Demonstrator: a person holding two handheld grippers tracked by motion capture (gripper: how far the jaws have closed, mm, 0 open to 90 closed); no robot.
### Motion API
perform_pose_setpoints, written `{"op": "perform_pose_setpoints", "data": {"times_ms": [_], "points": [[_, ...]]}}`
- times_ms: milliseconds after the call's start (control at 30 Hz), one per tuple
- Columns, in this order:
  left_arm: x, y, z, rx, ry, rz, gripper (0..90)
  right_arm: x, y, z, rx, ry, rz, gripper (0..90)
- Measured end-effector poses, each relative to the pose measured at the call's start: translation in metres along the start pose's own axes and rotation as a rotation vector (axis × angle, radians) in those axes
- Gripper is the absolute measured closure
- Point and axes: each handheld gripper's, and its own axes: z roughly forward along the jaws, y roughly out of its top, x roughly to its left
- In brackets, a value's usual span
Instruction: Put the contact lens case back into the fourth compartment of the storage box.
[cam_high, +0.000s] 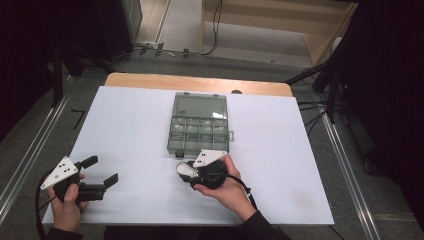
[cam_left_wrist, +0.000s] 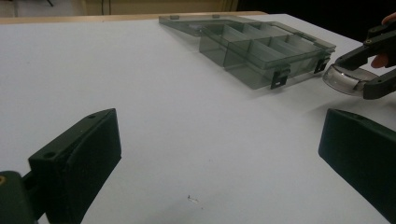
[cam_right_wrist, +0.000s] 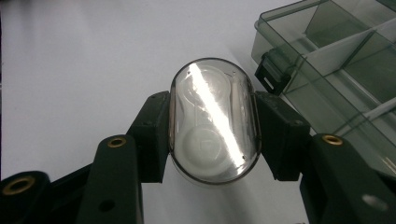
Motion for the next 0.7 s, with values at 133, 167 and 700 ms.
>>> {"op": "perform_pose_setpoints", "data": {"times_ms": [133,167,700], "points": [[0.0,0.0,0.0,0.0,0.0,0.0,0.0,-0.0018,-0.0001,-0.0019,-0.004,-0.005,0.005,46.7],[0.0,0.0,0.0,0.0,0.0,0.0,0.0,-0.0022,-0.0001,-0.0021,-0.007,-0.006,0.007,46.7],[0.0001,-0.0002,0.0002,-0.001,-0.001,0.0,0.0,-0.0087,-0.0009,-0.0072,-0.022,-0.028,0.026,46.7]]}}
